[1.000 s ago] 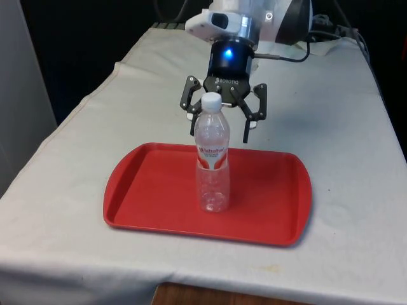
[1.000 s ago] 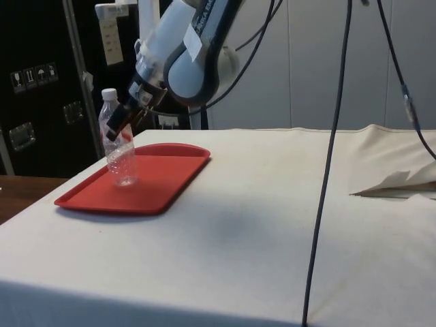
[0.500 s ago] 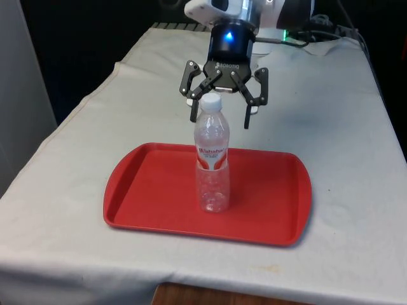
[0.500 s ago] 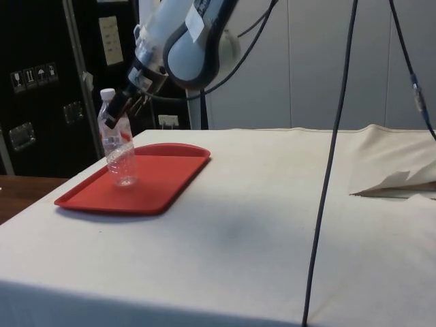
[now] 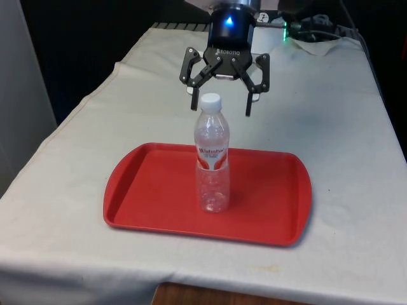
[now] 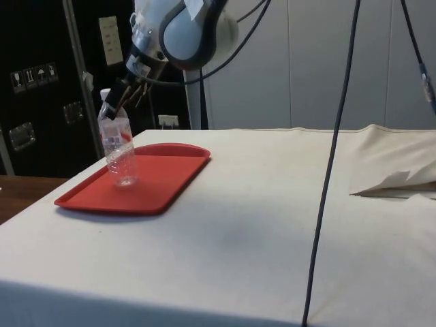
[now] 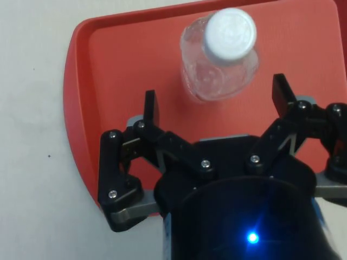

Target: Place the bottle upright on the tray.

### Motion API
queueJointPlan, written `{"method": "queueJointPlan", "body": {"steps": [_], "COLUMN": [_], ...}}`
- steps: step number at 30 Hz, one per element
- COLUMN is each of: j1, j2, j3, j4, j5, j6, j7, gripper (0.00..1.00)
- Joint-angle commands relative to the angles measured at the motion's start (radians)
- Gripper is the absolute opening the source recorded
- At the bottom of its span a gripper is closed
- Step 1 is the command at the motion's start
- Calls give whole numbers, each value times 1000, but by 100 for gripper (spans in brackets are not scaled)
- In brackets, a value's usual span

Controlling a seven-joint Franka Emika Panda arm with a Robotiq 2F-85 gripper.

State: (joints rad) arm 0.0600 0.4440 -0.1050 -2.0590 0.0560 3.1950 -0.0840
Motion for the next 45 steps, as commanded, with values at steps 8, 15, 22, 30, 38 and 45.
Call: {"method": "queueJointPlan", "body": {"steps": [8,15,22,30,38,45], "j1": [0,-7,-7,-7,-6,-5], "j2": [-25,-44,-52,-58,-66,-90], "j3": [0,12,11,11,8,2], "j4": [4,9,19,29,42,53], "j5": [0,5,6,8,6,5], "j6": [-70,-132,-183,-236,-290,-352], "j7": [0,-5,-6,-6,-7,-12], "gripper": [100,100,100,100,100,100]}}
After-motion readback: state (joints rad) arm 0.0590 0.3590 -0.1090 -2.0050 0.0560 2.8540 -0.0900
